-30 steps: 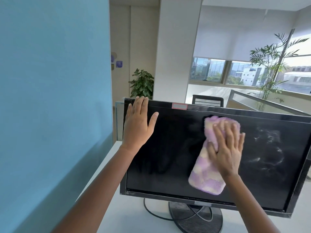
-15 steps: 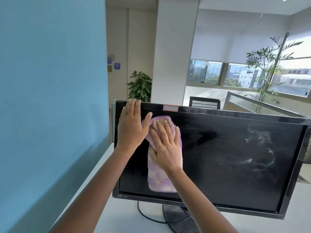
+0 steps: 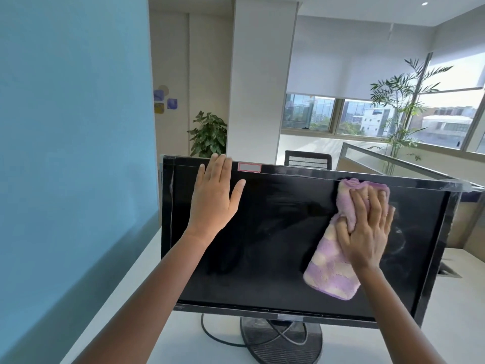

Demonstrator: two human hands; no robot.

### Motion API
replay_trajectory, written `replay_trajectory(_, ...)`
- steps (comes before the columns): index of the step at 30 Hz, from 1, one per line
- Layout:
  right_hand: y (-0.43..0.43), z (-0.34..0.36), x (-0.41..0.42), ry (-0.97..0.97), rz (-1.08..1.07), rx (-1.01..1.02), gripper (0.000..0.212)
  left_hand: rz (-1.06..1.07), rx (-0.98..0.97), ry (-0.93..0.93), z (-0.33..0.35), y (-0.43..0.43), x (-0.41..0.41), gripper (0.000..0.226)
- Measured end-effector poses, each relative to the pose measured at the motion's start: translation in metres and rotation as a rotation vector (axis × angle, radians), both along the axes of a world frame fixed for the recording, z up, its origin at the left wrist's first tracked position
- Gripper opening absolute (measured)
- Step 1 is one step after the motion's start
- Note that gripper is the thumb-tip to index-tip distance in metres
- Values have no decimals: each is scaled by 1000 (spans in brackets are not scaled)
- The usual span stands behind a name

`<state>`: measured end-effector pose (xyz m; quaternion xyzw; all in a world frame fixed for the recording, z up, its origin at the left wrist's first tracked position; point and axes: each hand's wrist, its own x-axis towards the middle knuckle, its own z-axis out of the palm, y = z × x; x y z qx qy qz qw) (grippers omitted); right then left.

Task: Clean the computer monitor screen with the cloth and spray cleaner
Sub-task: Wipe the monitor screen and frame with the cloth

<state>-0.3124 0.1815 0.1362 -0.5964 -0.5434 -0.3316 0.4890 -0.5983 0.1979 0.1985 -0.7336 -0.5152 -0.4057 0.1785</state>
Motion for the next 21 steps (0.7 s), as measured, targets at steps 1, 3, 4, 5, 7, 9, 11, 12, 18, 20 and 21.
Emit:
replay_trajectory(1, -1, 0, -5, 83, 12, 6, 57, -12, -2, 4, 0, 0, 5, 56)
replay_trajectory(3, 1, 1, -28, 252, 42, 18, 61, -31, -5, 9, 0, -2, 14, 56)
replay_trajectory(4, 3, 3, -43, 321, 56, 19, 63, -36, -6, 13, -1, -2, 18, 57)
replay_trajectory(5, 5, 4, -57, 358, 69, 18, 65, -41, -7, 17, -1, -3, 23, 57)
replay_trajectory(7, 9, 3, -82, 279, 95, -21, 66, -58, -11, 20, -2, -4, 32, 57)
replay_trajectory(9, 12, -3, -98, 1, 104, -77, 64, -85, -19, 25, -2, -5, 41, 58)
replay_trajectory(11, 16, -9, -103, -283, 119, -93, 62, -103, -16, 47, -1, -6, 51, 59)
replay_trajectory(12, 17, -11, -99, -387, 128, -90, 61, -108, -10, 62, 0, -7, 57, 59)
replay_trajectory(18, 17, -5, -18, -782, 117, -38, 56, -165, 8, 124, 1, -11, 97, 60)
replay_trajectory(20, 11, -2, 18, -799, 52, -44, 56, -180, -1, 148, 2, -10, 111, 61)
replay_trajectory(21, 7, -1, 36, -779, 9, -51, 57, -184, -2, 157, 2, -9, 118, 61)
